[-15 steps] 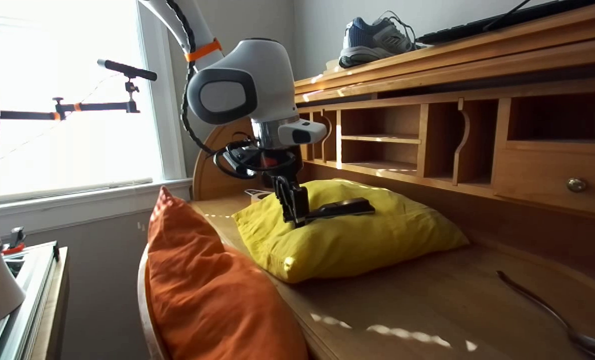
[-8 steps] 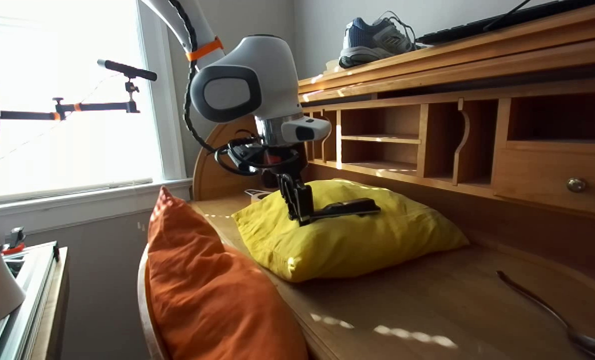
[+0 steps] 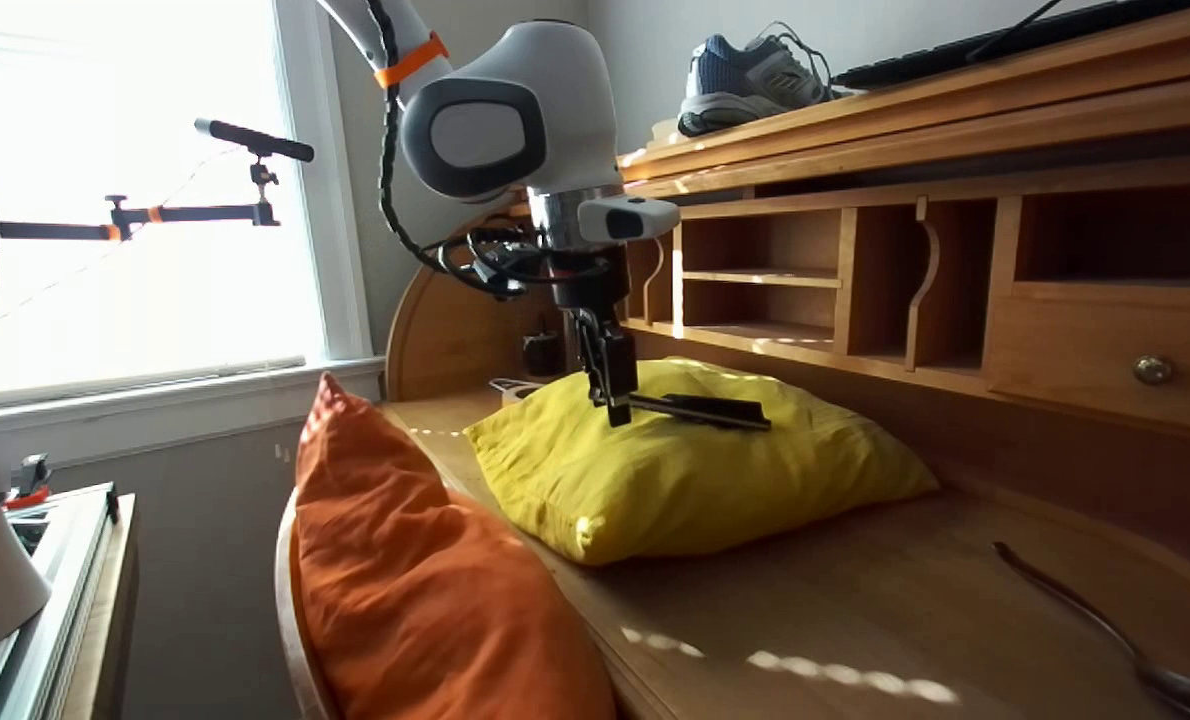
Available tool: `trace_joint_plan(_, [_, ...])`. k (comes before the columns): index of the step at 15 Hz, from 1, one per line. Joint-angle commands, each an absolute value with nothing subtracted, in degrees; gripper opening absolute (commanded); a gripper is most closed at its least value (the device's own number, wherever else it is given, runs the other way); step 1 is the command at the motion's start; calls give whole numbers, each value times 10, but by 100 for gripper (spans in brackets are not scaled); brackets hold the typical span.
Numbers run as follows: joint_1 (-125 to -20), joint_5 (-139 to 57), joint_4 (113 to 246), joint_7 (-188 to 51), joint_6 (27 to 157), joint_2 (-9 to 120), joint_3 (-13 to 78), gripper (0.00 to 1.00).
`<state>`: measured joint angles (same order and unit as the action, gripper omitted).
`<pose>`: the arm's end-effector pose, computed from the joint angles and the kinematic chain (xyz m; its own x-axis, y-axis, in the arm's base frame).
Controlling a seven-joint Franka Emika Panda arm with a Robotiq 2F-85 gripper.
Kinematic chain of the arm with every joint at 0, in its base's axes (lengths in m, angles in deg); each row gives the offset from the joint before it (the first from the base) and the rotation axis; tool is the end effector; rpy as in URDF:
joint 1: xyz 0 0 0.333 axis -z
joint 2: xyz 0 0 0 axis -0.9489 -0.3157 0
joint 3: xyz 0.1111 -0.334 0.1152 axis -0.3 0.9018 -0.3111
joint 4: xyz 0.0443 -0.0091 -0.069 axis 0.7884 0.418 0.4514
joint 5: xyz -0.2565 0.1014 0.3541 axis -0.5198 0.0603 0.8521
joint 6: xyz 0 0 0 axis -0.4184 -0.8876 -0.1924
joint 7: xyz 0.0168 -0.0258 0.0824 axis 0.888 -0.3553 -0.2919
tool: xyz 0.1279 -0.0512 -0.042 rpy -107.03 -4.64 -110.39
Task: Put the remote on the pillow upside down
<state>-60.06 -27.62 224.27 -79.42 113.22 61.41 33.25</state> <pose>0.5363 -0.1633 0.2229 0.9300 -0.3368 0.1473 -0.3305 -0.9415 -0.0662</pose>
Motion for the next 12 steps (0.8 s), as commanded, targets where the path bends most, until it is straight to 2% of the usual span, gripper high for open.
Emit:
trace_joint_plan(1, [-607,-277,2220,-774,1073,632,339,32])
trace_joint_plan(7, [-611,-285,2190,-775,1025,641,341,32])
trace_joint_plan(12, [-625,-402,2198,-790,1033,634,350,32])
